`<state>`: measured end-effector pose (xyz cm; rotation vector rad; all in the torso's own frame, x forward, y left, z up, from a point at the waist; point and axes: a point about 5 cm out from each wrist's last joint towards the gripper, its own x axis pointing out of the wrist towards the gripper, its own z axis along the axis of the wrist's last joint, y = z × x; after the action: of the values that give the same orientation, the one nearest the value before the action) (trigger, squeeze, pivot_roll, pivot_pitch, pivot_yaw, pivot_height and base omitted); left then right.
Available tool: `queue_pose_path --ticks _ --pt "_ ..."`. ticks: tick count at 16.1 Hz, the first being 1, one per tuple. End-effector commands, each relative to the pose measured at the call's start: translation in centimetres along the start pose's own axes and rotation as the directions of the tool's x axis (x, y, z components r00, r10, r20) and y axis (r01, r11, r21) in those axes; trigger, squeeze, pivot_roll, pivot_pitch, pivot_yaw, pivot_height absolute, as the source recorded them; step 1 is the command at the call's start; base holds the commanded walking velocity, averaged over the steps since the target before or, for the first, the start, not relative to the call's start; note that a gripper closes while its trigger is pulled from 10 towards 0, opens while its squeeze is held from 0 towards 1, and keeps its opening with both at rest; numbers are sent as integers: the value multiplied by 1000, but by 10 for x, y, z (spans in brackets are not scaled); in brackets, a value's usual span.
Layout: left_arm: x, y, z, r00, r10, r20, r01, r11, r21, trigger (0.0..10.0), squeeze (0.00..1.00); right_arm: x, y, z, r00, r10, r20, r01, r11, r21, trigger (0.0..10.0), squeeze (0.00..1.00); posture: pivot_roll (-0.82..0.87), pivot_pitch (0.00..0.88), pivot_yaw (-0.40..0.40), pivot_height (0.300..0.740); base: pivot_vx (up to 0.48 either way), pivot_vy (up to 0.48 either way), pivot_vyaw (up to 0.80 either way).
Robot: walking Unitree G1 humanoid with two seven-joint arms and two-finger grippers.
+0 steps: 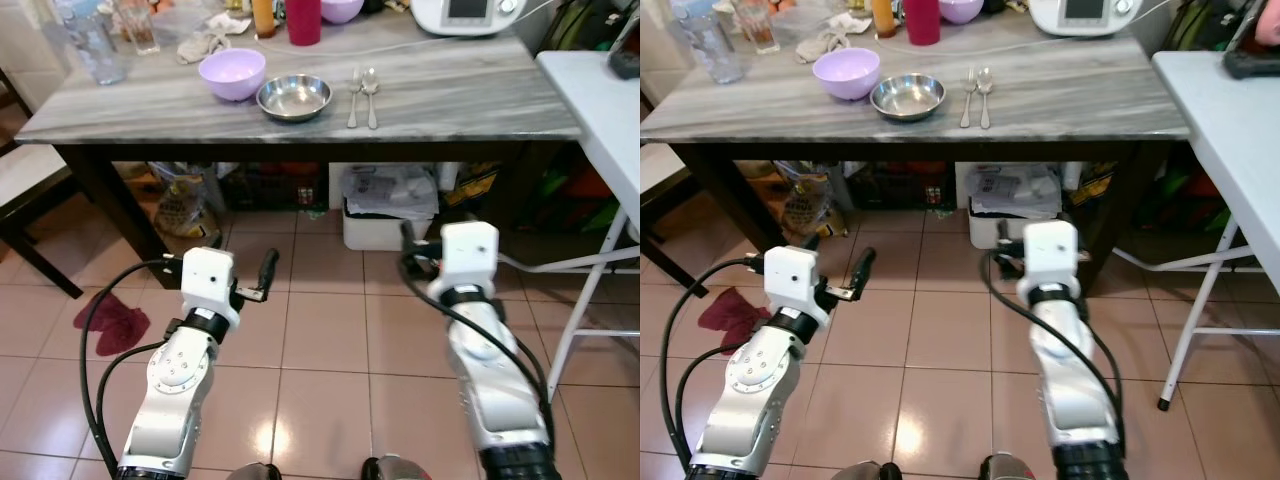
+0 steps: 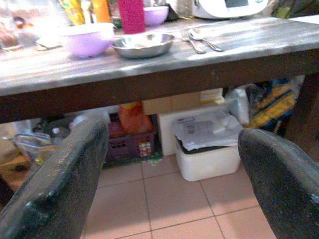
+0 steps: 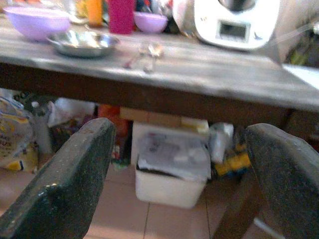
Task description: Setting the table
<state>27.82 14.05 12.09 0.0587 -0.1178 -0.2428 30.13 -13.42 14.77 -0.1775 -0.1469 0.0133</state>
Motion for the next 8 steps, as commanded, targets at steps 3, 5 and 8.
queue_pose_path --ticks 3,5,8 --pt "-2 -2 -1 1000 -20 -5 20 1000 -14 10000 0 1 1 -4 1000 4 -8 -4 1000 -2 10000 0 -114 147 57 740 0 -209 0" --pt "-1 -2 0 1000 -23 -4 23 1000 -17 10000 0 1 2 -4 1000 4 -5 -4 1000 2 10000 0 -113 147 56 740 0 -337 0" --pt "-1 -3 0 1000 -29 -5 29 999 -22 10000 0 0 4 -7 999 6 -38 -5 1000 19 10000 0 -114 148 59 740 0 -452 0"
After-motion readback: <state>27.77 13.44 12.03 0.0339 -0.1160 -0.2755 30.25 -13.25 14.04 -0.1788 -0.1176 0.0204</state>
